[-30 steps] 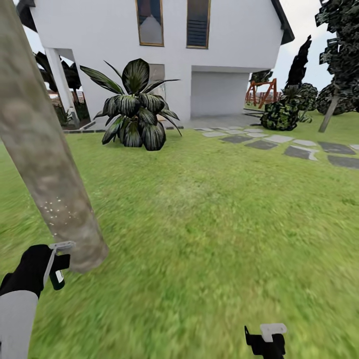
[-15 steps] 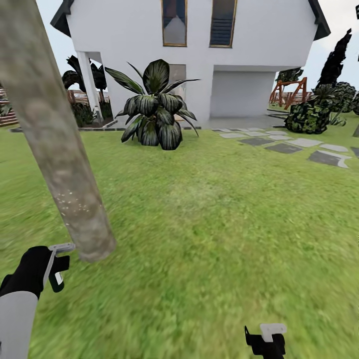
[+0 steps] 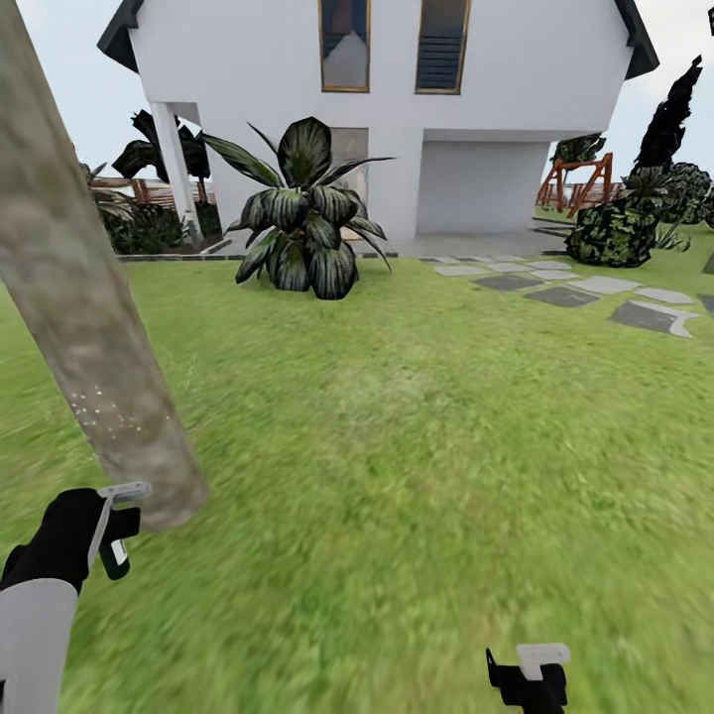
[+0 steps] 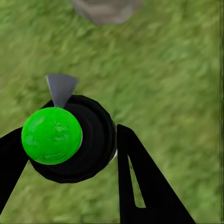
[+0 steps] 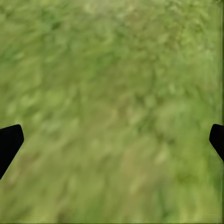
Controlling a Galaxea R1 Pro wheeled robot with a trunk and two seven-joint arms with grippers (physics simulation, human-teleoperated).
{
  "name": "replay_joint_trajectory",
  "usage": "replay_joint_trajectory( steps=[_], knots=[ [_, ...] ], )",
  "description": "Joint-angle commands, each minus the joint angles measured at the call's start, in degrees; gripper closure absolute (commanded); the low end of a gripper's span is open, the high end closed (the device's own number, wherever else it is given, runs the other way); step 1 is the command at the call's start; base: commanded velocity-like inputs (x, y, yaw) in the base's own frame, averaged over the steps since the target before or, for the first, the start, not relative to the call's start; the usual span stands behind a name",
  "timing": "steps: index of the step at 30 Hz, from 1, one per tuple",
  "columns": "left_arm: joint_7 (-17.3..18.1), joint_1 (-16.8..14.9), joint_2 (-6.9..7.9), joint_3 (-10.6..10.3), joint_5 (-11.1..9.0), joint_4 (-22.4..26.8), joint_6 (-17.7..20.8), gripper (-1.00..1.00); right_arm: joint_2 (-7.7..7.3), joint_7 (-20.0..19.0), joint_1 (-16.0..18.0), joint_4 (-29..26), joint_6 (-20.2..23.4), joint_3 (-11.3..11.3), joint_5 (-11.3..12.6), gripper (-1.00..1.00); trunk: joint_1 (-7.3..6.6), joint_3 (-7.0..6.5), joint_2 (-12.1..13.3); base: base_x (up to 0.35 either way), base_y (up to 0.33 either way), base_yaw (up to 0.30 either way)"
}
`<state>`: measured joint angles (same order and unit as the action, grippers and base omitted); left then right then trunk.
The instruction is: In the garden, pick up the pesticide atomizer on the floor and spray pesticide onto both trees until each tree trunk is fully covered.
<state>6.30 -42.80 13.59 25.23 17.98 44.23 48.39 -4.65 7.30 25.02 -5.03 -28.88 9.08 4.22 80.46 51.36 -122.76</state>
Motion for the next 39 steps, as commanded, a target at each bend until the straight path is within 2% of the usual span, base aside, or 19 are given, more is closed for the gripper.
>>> replay_joint_trajectory(
  steps=[1, 10, 16, 17, 21, 24, 32, 39],
  knots=[
    [0.6, -0.07, -0.04, 0.17, 0.66, 0.06, 0.21, 1.0, -0.01, 0.17, 0.03, 0.02, -0.13, 0.5, 0.44, -1.0, 0.01, 0.05, -0.02, 0.197, -0.227, 0.084],
    [0.83, -0.04, 0.05, 0.23, 0.84, -0.63, 0.12, 1.0, -0.01, 0.14, 0.03, 0.02, -0.11, 0.5, 0.44, -1.0, 0.01, 0.05, -0.02, 0.137, -0.24, 0.226],
    [0.71, 0.08, 0.31, 1.21, 1.05, -2.82, -0.41, 1.0, 0.05, 0.09, 0.03, 0.02, -0.13, 0.5, 0.41, -1.0, 0.01, 0.05, -0.02, 0.147, -0.243, 0.276],
    [0.67, 0.08, 0.31, 1.25, 1.04, -3.62, -1.12, 1.0, 0.06, 0.09, 0.03, 0.02, -0.13, 0.5, 0.38, -1.0, 0.01, 0.05, -0.02, 0.22, -0.205, 0.276],
    [0.21, 0.08, 0.17, 1.41, 0.88, -10.18, -10.48, 1.0, 0.08, 0.09, 0.03, 0.02, -0.13, 0.5, 0.38, -1.0, 0.01, 0.05, -0.02, 0.258, -0.178, 0.133],
    [0.13, 0.08, 0.07, 1.48, 0.78, -12.7, -12.7, 1.0, 0.03, 0.09, 0.03, 0.02, -0.11, 0.5, 0.35, -1.0, 0.01, 0.05, -0.02, 0.279, -0.159, 0.014],
    [0.09, 0.08, 0.61, 1.32, 1.07, -12.78, -12.91, 1.0, -0.01, 0.09, 0.03, 0.02, -0.11, 0.5, 0.35, -1.0, 0.01, 0.05, -0.02, 0.286, -0.144, 0.001],
    [0.52, 0.08, 0.32, 1.04, 0.84, -12.26, -12.01, 1.0, 0.1, 0.09, 0.03, 0.02, -0.13, 0.5, 0.35, -1.0, 0.01, 0.11, -0.02, 0.182, -0.067, 0.113]
  ],
)
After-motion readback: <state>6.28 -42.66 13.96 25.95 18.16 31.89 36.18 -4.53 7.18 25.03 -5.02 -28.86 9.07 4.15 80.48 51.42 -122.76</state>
